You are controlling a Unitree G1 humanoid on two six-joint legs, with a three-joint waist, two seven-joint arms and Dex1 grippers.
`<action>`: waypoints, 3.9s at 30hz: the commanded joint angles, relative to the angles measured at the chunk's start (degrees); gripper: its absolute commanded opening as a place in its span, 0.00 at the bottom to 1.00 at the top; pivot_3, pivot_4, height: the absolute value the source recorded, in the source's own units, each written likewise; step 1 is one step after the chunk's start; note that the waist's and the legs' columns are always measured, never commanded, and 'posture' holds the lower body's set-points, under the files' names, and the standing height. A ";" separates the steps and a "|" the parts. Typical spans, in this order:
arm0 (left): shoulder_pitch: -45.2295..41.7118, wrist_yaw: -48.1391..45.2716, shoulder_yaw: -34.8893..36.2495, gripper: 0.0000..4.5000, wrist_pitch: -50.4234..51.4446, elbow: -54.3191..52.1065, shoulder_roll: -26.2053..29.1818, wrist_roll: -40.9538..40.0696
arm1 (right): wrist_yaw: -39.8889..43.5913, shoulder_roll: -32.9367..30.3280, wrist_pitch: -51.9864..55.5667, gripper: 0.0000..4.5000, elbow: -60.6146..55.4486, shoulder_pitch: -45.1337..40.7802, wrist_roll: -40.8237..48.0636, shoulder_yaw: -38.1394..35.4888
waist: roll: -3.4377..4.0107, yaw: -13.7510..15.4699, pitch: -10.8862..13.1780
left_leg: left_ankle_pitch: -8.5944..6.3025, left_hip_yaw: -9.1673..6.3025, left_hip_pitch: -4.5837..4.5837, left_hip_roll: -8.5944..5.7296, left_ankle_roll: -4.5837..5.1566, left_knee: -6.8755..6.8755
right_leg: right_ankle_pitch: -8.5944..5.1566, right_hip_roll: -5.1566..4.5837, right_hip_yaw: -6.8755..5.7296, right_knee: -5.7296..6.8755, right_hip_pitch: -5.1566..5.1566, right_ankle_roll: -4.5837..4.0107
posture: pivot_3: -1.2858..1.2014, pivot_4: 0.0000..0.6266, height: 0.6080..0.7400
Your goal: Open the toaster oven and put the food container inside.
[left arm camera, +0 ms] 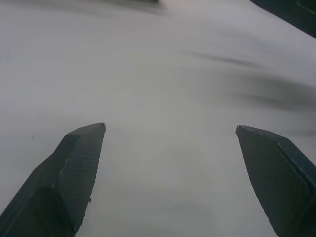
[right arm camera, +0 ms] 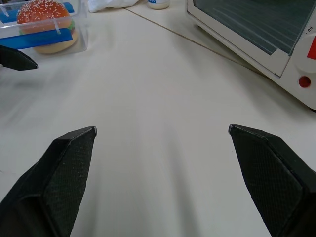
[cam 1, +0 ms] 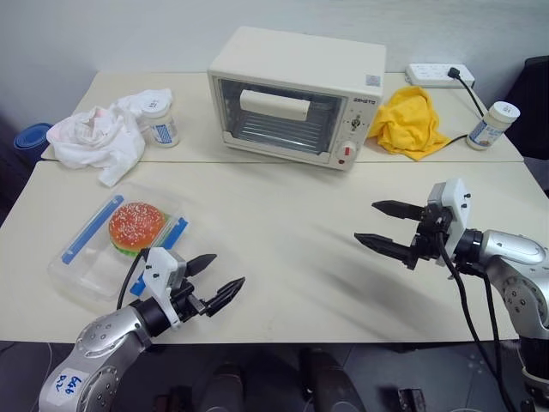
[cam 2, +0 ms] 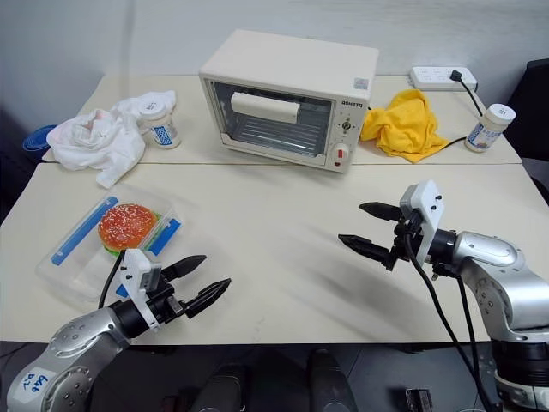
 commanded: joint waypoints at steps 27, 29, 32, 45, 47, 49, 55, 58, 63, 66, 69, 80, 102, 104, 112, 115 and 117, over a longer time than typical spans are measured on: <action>-20.65 -7.91 18.51 1.00 16.33 4.58 23.86 -39.32 | -16.94 15.56 6.37 1.00 9.95 -24.02 -0.22 6.67 | 0.00 -0.24 0.02 | 0.00 -0.02 0.05 0.03 0.00 -0.02 | -0.01 0.04 -0.04 0.10 -0.06 -0.07 | 0.52 0.24 1.00; -25.21 -12.62 16.80 1.00 15.82 10.93 28.75 -35.28 | -17.21 17.76 4.11 1.00 15.28 -28.38 -3.10 8.48 | 0.04 -0.31 0.04 | 0.01 -0.02 -0.01 0.01 0.00 -0.05 | -0.01 0.05 -0.06 0.06 -0.11 -0.07 | 0.52 0.24 1.00; -31.71 -17.87 12.98 1.00 14.43 18.78 32.22 -30.22 | -17.05 20.36 0.79 1.00 22.93 -33.43 -6.51 9.85 | 0.10 -0.44 0.07 | 0.01 0.00 -0.12 0.02 0.00 -0.21 | -0.01 0.05 -0.07 0.02 -0.26 -0.06 | 0.52 0.24 1.00; -53.74 -31.25 1.60 1.00 7.59 37.58 32.77 -12.74 | -13.04 29.67 -13.56 1.00 50.11 -52.95 -13.36 9.70 | 0.12 -3.09 0.10 | 0.06 0.33 -0.64 0.04 -0.18 -0.28 | 0.01 -0.11 -0.09 0.39 -1.01 -0.01 | 0.52 0.24 1.00; -54.36 -31.57 1.64 1.00 7.56 38.08 32.23 -11.81 | -10.83 30.17 -12.45 1.00 47.05 -52.04 -12.54 10.22 | 0.12 -3.33 0.10 | 0.05 0.33 -0.60 0.06 -0.16 -0.29 | 0.01 -0.09 -0.09 0.42 -1.01 -0.01 | 0.52 0.24 1.00; -55.27 -31.81 1.46 1.00 7.33 39.04 31.63 -10.62 | -9.04 30.50 -11.04 1.00 43.64 -50.77 -11.80 10.77 | 0.12 -3.50 0.10 | 0.04 0.31 -0.59 0.08 -0.15 -0.28 | 0.01 -0.07 -0.09 0.47 -1.01 -0.01 | 0.52 0.24 1.00; -61.32 -31.35 0.47 1.00 5.18 44.13 28.42 -6.14 | -7.38 31.48 -5.59 1.00 35.38 -46.52 -10.59 11.85 | 0.12 -3.94 0.10 | 0.06 0.35 -0.48 0.08 -0.15 -0.18 | 0.01 -0.05 -0.01 0.78 -1.04 -0.01 | 0.52 0.24 1.00; -65.67 -31.43 -0.82 1.00 2.97 48.43 26.47 -2.94 | -7.83 32.08 -3.78 1.00 32.02 -43.96 -10.56 12.14 | 0.12 -4.07 0.10 | 0.08 0.35 -0.42 0.08 -0.14 -0.16 | 0.00 -0.03 0.01 0.93 -1.04 -0.03 | 0.52 0.24 1.00; -73.44 -33.62 -5.46 0.96 -4.42 58.64 23.87 5.53 | -8.89 33.16 -1.59 1.00 27.80 -40.41 -10.45 12.58 | 0.12 -3.85 0.10 | 0.09 0.32 -0.39 0.06 -0.14 -0.16 | -0.01 -0.03 0.01 0.99 -1.04 -0.04 | 0.52 0.24 1.00; -79.28 -36.56 -10.10 0.81 -12.09 67.70 21.92 12.63 | -9.69 33.98 -0.53 1.00 25.72 -38.24 -10.12 13.10 | 0.12 -3.32 0.10 | 0.10 0.36 -0.40 0.01 -0.14 -0.15 | -0.01 -0.07 0.00 0.93 -1.04 -0.04 | 0.52 0.24 1.00; -84.64 -38.97 -11.33 0.63 -12.27 72.61 19.76 14.53 | -10.64 34.52 -0.17 1.00 24.73 -37.14 -10.23 13.13 | 0.12 -3.06 0.10 | 0.10 0.33 -0.46 0.00 -0.15 -0.11 | -0.01 -0.08 -0.07 0.91 -1.04 -0.04 | 0.52 0.24 1.00; -76.51 -49.46 -5.48 0.71 -2.50 59.85 25.28 8.90 | -14.03 32.27 -7.34 1.00 38.93 -44.96 -14.34 9.75 | 0.14 -4.04 0.11 | 0.09 0.38 -0.46 0.04 -0.12 -0.14 | -0.01 -0.09 -0.04 1.10 -1.18 -0.04 | 0.52 0.24 1.00; -77.13 -38.86 -4.38 0.99 -6.53 62.88 22.24 13.92 | -7.02 35.76 -12.24 1.00 42.58 -47.89 -14.75 11.19 | 0.13 -4.72 0.11 | 0.10 0.37 -0.47 0.02 -0.13 -0.14 | -0.01 -0.14 -0.08 1.09 -1.17 -0.04 | 0.52 0.24 1.00; -78.81 -38.60 -5.59 0.99 -8.74 65.89 21.16 15.74 | -6.70 35.89 -11.11 1.00 39.71 -46.06 -14.39 11.83 | 0.13 -4.85 0.11 | 0.10 0.39 -0.47 0.01 -0.14 -0.13 | -0.01 -0.15 -0.08 1.09 -1.18 -0.04 | 0.52 0.24 1.00; -88.14 -35.97 -10.82 0.59 -19.59 81.08 13.32 23.92 | -6.12 36.59 -8.34 1.00 26.48 -34.64 -14.69 17.46 | 0.12 -4.93 0.10 | 0.10 0.47 -0.48 -0.01 -0.13 -0.10 | -0.01 -0.16 -0.05 1.12 -1.21 -0.04 | 0.52 0.24 1.00; -90.37 -35.72 -12.16 0.39 -23.31 85.77 11.57 26.67 | -6.87 36.90 -7.88 1.00 25.31 -33.67 -14.67 17.82 | 0.12 -5.02 0.10 | 0.10 0.52 -0.46 0.01 -0.13 -0.12 | -0.01 -0.12 -0.02 1.29 -1.33 -0.04 | 0.52 0.24 1.00; -91.17 -36.50 -12.89 0.25 -25.24 87.74 10.80 27.92 | -7.60 37.13 -7.50 1.00 24.98 -33.38 -14.52 17.64 | 0.12 -5.01 0.10 | 0.10 0.53 -0.47 0.03 -0.13 -0.16 | -0.01 -0.12 -0.03 1.34 -1.41 -0.05 | 0.52 0.24 1.00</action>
